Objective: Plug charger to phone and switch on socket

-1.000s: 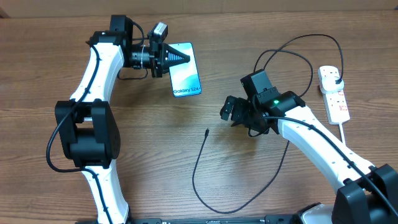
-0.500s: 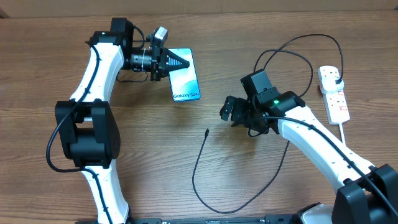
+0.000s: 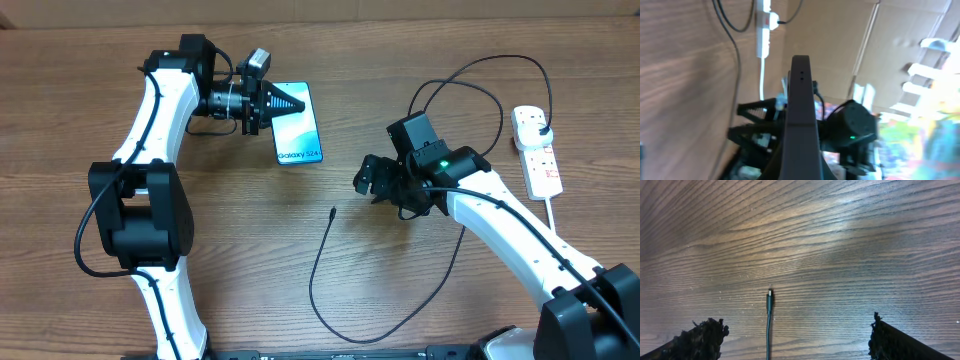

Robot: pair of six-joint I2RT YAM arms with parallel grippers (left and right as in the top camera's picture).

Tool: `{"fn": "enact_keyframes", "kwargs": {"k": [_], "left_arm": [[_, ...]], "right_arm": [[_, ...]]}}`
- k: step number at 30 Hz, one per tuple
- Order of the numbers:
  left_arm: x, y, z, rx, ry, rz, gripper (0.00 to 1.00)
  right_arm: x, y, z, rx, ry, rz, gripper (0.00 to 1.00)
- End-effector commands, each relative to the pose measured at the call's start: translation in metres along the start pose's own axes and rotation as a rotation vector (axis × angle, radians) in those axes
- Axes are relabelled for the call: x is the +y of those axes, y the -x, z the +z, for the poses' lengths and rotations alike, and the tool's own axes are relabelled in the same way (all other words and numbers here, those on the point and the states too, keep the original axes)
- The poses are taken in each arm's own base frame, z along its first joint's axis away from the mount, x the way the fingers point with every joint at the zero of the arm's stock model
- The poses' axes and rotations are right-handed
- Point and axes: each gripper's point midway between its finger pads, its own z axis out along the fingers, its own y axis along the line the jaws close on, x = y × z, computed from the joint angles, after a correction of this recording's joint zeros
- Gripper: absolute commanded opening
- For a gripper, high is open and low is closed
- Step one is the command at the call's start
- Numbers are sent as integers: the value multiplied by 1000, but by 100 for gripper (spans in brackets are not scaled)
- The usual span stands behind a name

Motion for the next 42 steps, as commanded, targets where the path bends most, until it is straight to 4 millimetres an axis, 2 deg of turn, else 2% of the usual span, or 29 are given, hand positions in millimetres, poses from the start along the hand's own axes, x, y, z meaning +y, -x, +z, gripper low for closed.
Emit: {"fn": "enact_keyframes", "kwargs": {"k": [1, 12, 17, 27, 33, 39, 42], "left_arm": [[-23, -4, 2, 28, -88, -120, 4], [-23, -4, 1, 42, -85, -472, 4], [-23, -4, 1, 45, -85, -533, 4], [-22, -4, 1, 43, -80, -531, 4], [-21, -4, 1, 36, -75, -437, 4], [-20, -3, 1, 21, -70, -101, 4], [1, -1, 2, -4, 46, -60, 4]], "right_arm": [[7, 5, -9, -26, 30, 7, 95], [7, 5, -9, -26, 30, 10, 95], [7, 5, -9, -26, 30, 10, 95], [7, 5, -9, -26, 30, 10, 95], [7, 5, -9, -26, 30, 10, 95], [7, 6, -9, -27, 31, 9, 95], [8, 7, -9, -30, 35, 8, 95]]}}
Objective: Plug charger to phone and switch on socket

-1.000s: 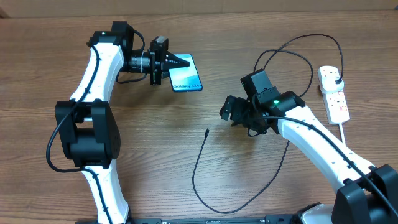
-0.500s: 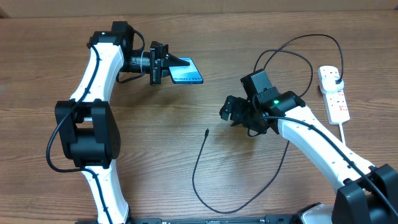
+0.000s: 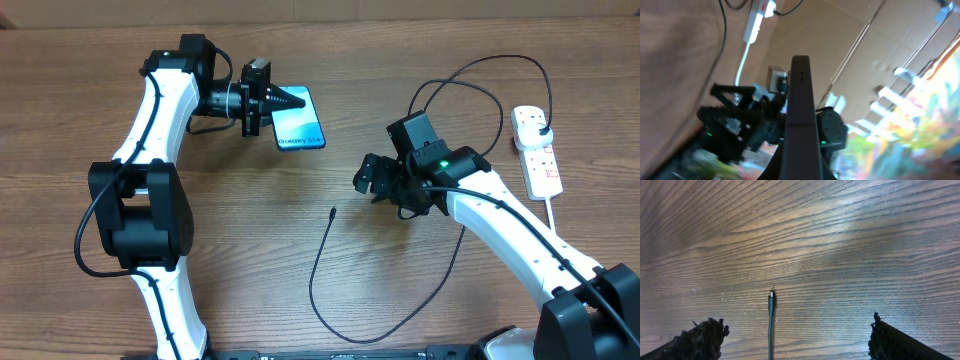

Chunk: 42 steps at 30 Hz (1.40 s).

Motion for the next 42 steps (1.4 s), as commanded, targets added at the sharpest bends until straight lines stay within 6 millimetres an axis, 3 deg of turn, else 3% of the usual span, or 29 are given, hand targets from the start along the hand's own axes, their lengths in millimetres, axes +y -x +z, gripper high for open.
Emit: {"fn": "enact_keyframes", "kwargs": {"k": [1, 8, 13, 16, 19, 22, 31, 36, 42], "left_arm": [[20, 6, 0, -44, 156, 166, 4], [36, -8, -3, 8, 229, 372, 4], [39, -17, -3, 39, 236, 423, 4], [33, -18, -2, 38, 202, 422, 4], [17, -20, 0, 32, 104, 420, 4], [5, -16, -4, 13, 39, 364, 4], [-5, 15, -30, -81, 3, 222, 4], [-3, 35, -50, -157, 29, 187, 4], [0, 41, -61, -192, 44, 166, 4]], "right_arm": [[9, 5, -9, -24, 39, 0, 95], [35, 7, -13, -7, 179, -81, 95], [43, 14, -22, 28, 303, -83, 95], [41, 18, -27, 50, 351, -66, 95], [40, 19, -26, 50, 348, -61, 88], [39, 12, -14, 71, 303, -41, 81], [33, -23, 33, 194, 166, 33, 59], [31, -44, 58, 231, 71, 58, 53], [35, -62, 80, 208, -9, 46, 43]]}}
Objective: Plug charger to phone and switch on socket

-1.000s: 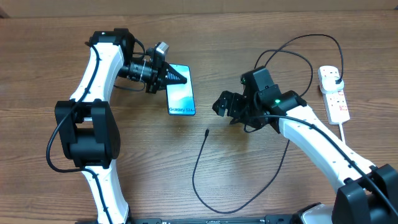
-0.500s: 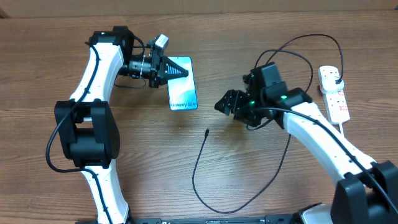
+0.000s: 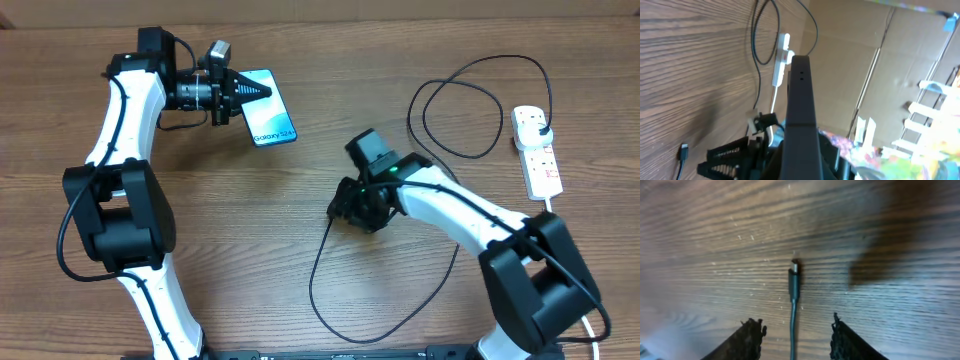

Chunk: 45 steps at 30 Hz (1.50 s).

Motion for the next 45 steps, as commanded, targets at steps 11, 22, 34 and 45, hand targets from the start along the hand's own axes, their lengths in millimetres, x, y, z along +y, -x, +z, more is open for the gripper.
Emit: {"fn": "enact_keyframes", "kwargs": {"k": [11, 22, 34, 45], "left_arm": [[-7, 1, -3, -7, -4, -22, 4], [-7, 0, -3, -5, -3, -29, 4], [-2, 2, -3, -17, 26, -26, 4], [-37, -14, -5, 43, -189, 255, 4]], "right_arm": [[4, 0, 27, -70, -66, 55, 31], [-9, -9, 57, -22, -120, 109, 25], [15, 11, 25, -7, 16, -170, 4], [115, -27, -139, -121, 598, -675, 4]]}}
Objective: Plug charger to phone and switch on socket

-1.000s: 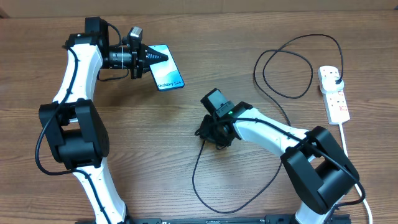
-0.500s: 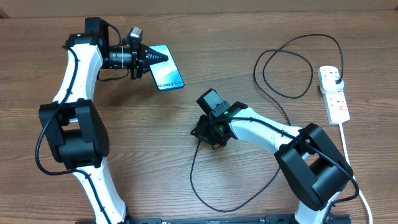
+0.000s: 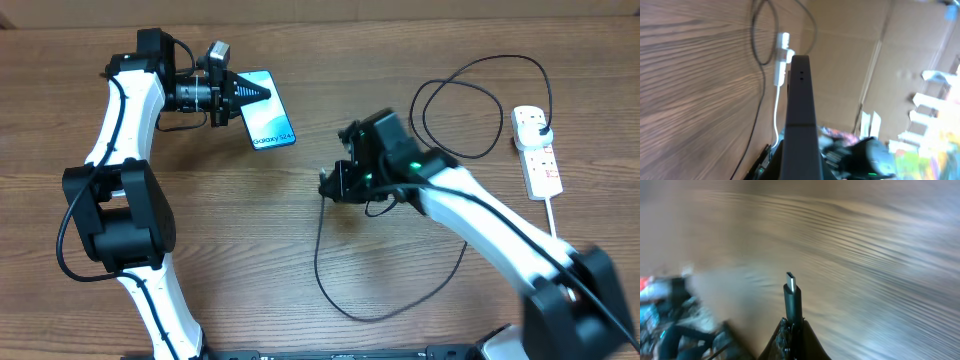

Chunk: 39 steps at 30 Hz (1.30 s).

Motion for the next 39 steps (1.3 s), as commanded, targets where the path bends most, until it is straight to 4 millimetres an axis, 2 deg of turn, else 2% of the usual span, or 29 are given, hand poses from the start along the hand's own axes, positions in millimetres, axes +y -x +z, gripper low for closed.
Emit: {"fn": "enact_keyframes", "kwargs": {"k": [1, 3, 5, 11, 14, 28, 34, 39], "left_arm": [[-40, -8, -4, 30, -196, 208, 4], [-46, -11, -3, 39, -231, 242, 4], [-47, -14, 3, 51, -235, 259, 4], [-51, -23, 20, 93, -236, 271, 4], [-52, -28, 30, 123, -233, 214, 4], [-55, -19, 28, 131, -227, 121, 4], [-56, -19, 28, 130, -227, 126, 4], [-56, -20, 32, 134, -230, 161, 4]], "right_arm": [[69, -4, -39, -10, 262, -209, 4], [87, -9, -47, 12, 360, -242, 4], [97, -12, -51, 32, 423, -249, 4], [99, -10, -51, 33, 429, -202, 4], [100, -4, -49, 26, 437, -147, 4], [73, 6, -22, 22, 366, 6, 4], [56, 23, -31, -25, 347, 59, 4], [61, 27, -37, -27, 393, 36, 4]]}}
